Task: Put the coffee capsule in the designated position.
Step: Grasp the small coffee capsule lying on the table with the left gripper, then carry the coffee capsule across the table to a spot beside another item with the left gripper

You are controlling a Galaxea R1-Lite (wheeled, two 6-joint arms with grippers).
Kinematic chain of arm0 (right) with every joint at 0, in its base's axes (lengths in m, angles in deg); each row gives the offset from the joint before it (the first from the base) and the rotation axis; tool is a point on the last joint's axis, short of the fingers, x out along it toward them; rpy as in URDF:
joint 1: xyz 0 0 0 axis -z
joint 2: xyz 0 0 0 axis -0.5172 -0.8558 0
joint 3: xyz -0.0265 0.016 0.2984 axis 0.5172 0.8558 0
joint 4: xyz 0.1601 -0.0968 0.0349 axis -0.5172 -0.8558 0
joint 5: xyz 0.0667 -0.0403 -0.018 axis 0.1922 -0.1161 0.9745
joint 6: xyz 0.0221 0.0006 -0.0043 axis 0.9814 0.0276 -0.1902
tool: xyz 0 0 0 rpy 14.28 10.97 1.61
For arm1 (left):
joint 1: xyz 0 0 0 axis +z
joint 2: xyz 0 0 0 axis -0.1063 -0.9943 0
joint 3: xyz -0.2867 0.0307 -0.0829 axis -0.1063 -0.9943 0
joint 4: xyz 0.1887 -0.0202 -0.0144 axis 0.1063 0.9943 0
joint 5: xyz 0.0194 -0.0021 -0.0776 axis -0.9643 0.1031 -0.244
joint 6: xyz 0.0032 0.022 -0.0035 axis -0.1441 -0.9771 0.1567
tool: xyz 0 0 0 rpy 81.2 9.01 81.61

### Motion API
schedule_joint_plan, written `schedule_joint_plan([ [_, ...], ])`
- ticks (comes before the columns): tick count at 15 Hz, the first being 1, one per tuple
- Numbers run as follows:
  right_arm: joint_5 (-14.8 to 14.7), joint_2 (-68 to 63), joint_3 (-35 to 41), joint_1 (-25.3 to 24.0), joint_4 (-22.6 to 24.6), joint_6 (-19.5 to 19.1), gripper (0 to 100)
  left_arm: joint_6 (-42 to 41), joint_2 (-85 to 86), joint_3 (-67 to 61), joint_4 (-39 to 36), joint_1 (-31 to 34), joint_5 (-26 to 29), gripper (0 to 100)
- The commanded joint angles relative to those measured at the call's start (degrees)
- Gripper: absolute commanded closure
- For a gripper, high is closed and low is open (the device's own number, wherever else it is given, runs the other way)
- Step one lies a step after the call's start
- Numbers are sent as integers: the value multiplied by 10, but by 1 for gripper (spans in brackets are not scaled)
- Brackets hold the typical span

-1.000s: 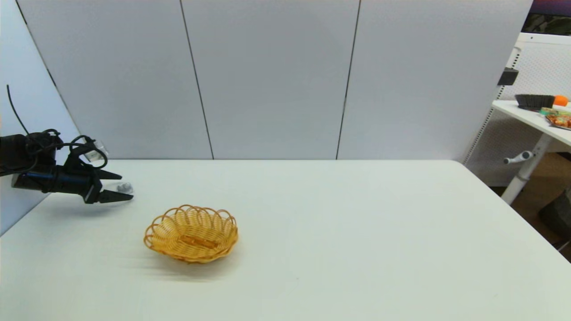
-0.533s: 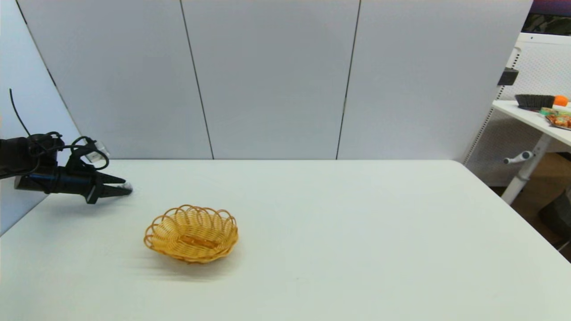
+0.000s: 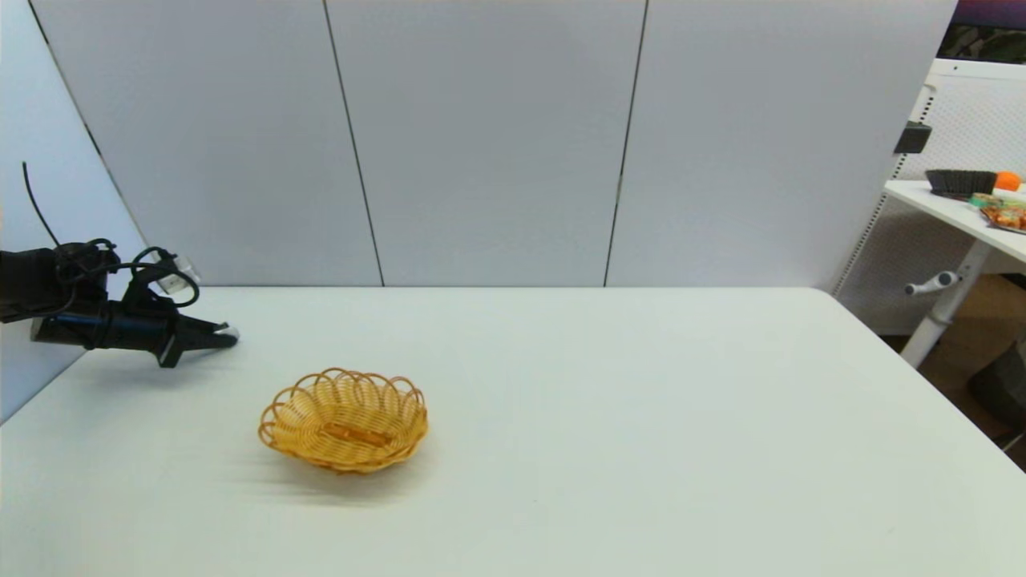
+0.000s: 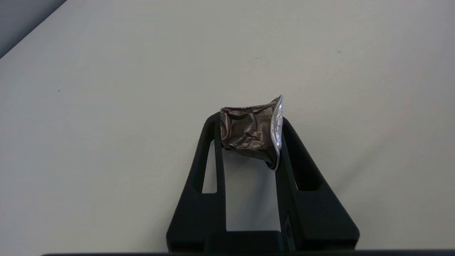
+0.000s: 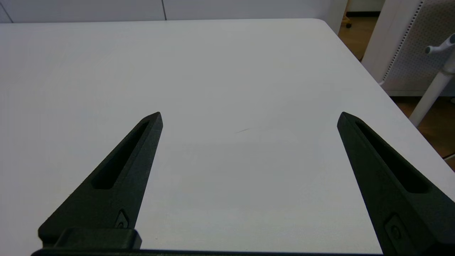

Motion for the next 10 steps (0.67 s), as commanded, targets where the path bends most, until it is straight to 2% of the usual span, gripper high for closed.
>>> schedule_joint_plan([
  [1,0,0,0,0,0,0,0,-3,31,1,3,0,2,100],
  [4,0,0,0,0,0,0,0,28,114,1,6,-42,2,100],
  [7,0,-1,0,0,0,0,0,77,178,1,7,-121,-3,100],
  [10,0,0,0,0,0,0,0,91,208,-1,9,-207,-5,100],
])
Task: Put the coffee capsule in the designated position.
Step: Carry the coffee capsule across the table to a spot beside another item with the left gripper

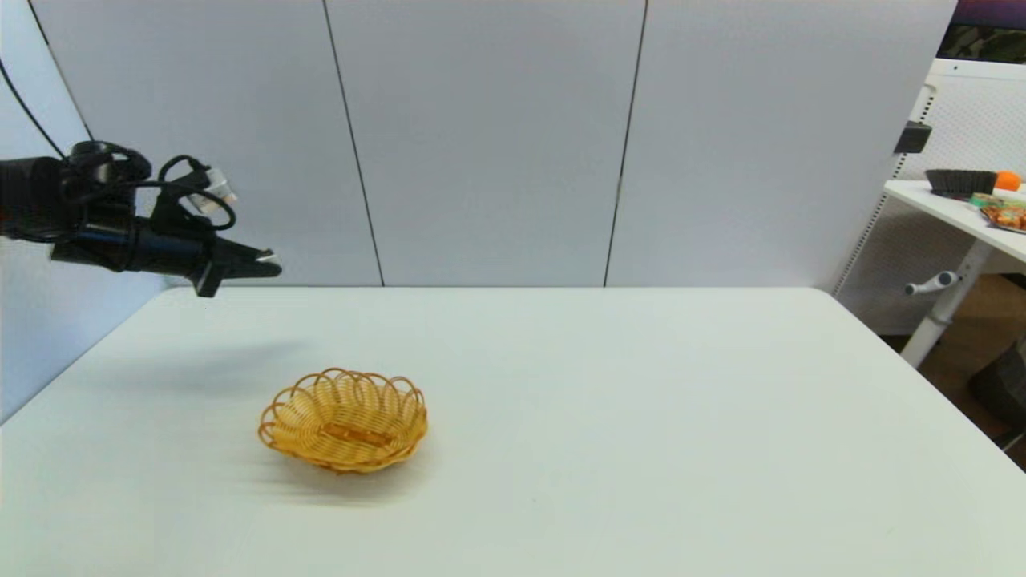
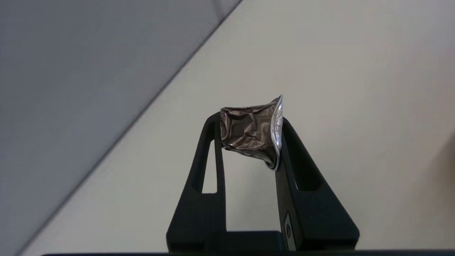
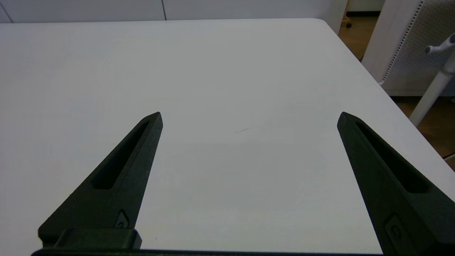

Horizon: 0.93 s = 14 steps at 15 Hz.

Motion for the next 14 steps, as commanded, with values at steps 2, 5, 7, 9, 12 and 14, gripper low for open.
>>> schedule_joint_plan([
  [2,0,0,0,0,0,0,0,17,70,-17,35,-135,-21,100],
  [5,0,0,0,0,0,0,0,6,70,-59,41,-170,-27,100],
  [7,0,0,0,0,0,0,0,-4,63,-78,41,-186,-40,100],
  [9,0,0,0,0,0,0,0,-27,50,-98,41,-189,-57,100],
  [12,0,-1,0,0,0,0,0,-66,13,-105,39,-190,-60,100],
  [14,0,0,0,0,0,0,0,-80,-6,-106,37,-190,-62,100],
])
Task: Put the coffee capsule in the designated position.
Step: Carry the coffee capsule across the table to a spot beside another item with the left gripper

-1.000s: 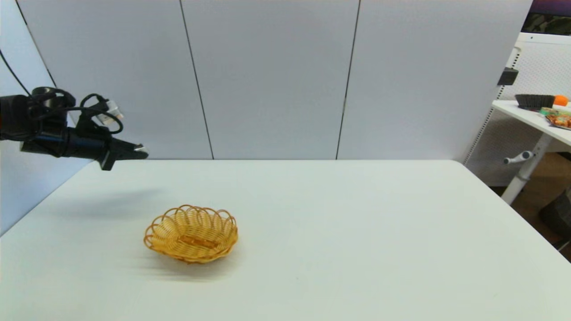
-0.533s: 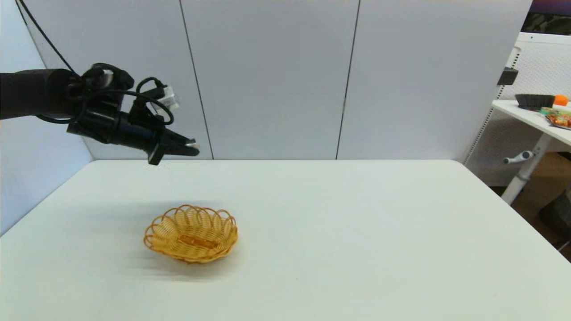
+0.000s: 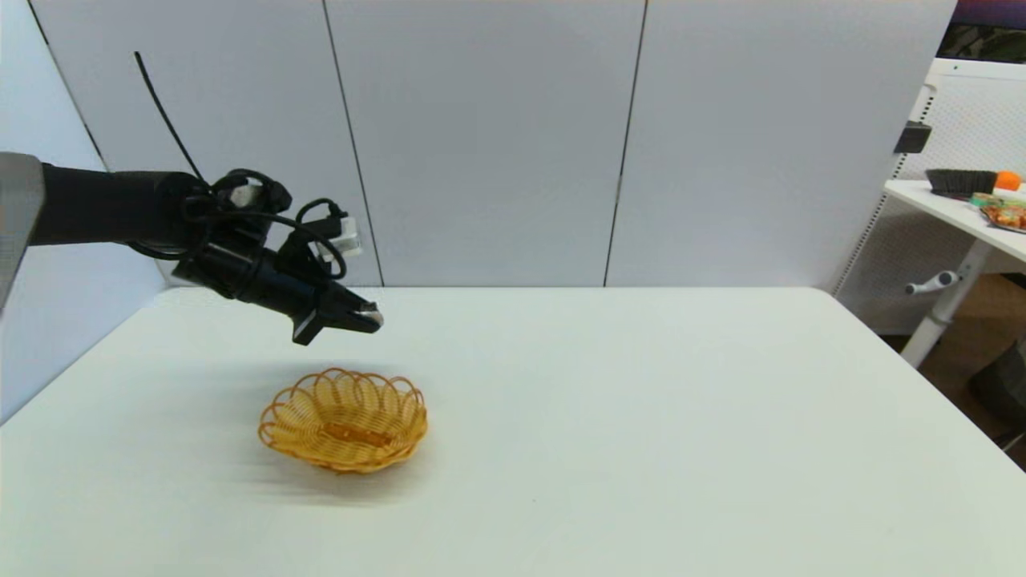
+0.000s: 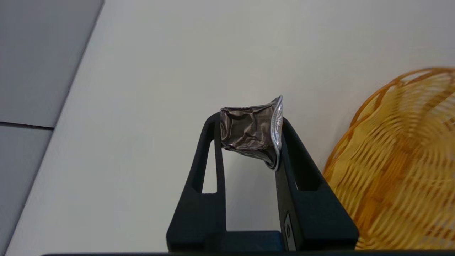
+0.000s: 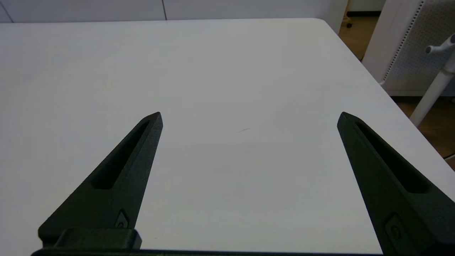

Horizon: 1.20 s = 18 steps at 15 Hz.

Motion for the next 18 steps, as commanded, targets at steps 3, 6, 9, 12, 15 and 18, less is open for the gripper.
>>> schedule_joint_plan([
  [3,0,0,0,0,0,0,0,-34,-57,-5,1,-1,-1,100],
  [6,0,0,0,0,0,0,0,-34,-65,-4,-17,-2,0,100],
  [9,0,-1,0,0,0,0,0,-32,-66,-4,-28,-3,0,100],
  [12,0,0,0,0,0,0,0,-31,-66,-3,-28,-2,1,0],
  [15,0,0,0,0,0,0,0,-30,-59,8,-29,-3,2,0],
  [18,0,0,0,0,0,0,0,-28,-16,60,-28,-2,-5,0],
])
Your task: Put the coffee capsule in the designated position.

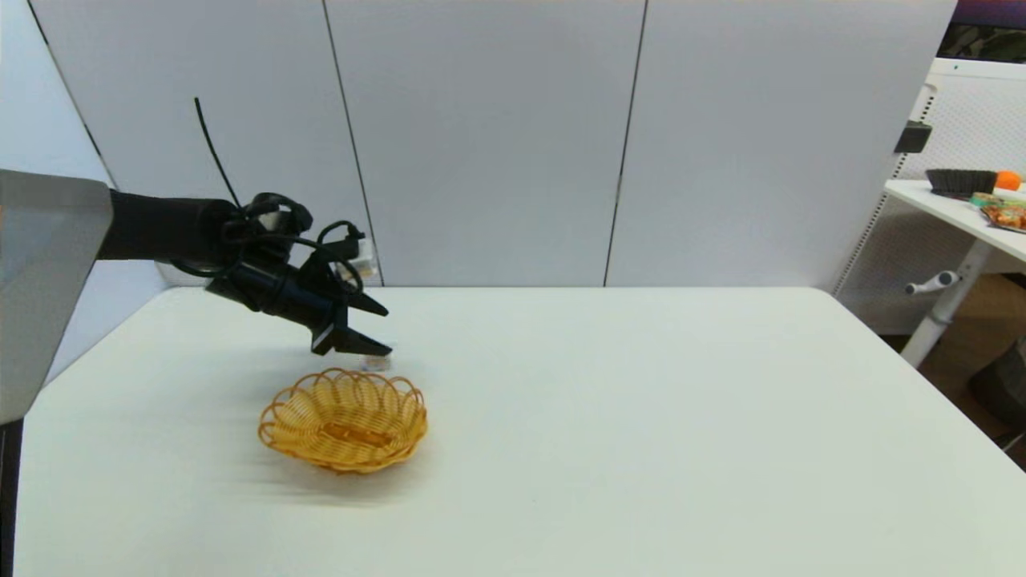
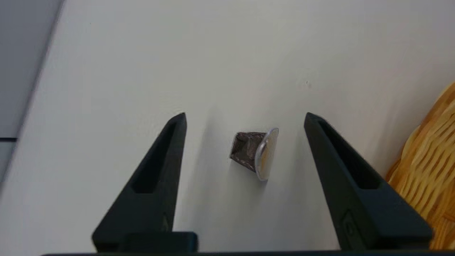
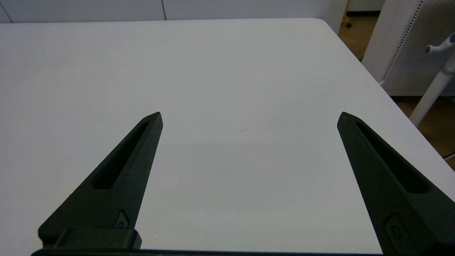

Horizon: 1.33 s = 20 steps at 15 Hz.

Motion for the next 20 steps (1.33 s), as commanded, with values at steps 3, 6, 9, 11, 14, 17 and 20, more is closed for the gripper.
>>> schedule_joint_plan([
  [3,0,0,0,0,0,0,0,37,127,74,2,4,-58,0],
  [6,0,0,0,0,0,0,0,126,237,93,2,3,-99,0],
  [9,0,0,0,0,0,0,0,230,372,60,4,3,-171,0],
  [11,0,0,0,0,0,0,0,313,473,-10,1,4,-212,0],
  [14,0,0,0,0,0,0,0,413,626,-153,-36,3,-287,0],
  [17,0,0,0,0,0,0,0,489,806,-354,-103,4,-331,0],
  [20,0,0,0,0,0,0,0,516,953,-495,-107,4,-335,0],
])
